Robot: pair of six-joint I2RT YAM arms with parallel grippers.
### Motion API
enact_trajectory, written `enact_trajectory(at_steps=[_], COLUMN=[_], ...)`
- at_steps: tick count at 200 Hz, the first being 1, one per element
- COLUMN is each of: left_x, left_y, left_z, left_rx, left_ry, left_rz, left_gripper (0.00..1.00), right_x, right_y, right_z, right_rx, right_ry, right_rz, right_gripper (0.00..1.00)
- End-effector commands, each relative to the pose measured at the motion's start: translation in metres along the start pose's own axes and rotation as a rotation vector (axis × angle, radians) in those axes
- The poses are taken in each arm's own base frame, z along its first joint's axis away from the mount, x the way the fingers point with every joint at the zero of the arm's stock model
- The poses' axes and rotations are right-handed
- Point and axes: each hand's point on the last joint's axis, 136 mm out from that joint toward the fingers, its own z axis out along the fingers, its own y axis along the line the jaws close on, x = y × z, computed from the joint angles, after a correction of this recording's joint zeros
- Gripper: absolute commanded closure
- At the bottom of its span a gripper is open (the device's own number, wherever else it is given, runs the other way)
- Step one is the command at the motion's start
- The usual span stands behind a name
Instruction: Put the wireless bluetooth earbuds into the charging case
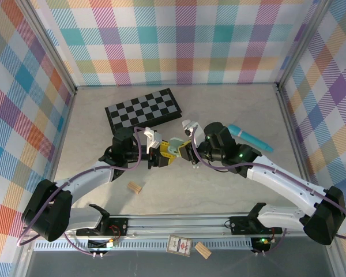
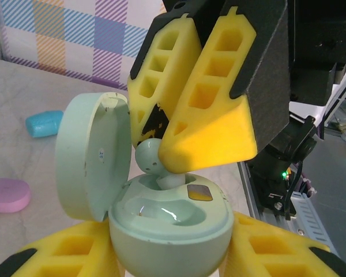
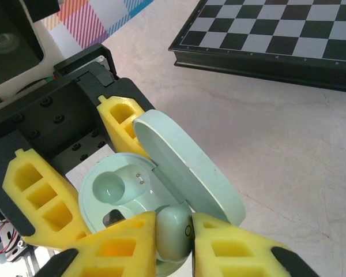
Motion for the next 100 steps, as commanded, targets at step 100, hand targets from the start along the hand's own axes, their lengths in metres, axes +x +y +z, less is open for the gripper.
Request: enact_trajectory(at_steps=[100], left_x=[-0.021], left_y=[-0.006], left_z=[-0.005], left_rx=[0.013], left_ry=[-0.059], left_rz=[0.087], left_gripper=[0.61], right_x=[-0.029], right_y=[0.013], right_z=[-0.033], right_rx=[-0.024], right_ry=[-0.146], right_rz=[-0.002], right_gripper=[0.39])
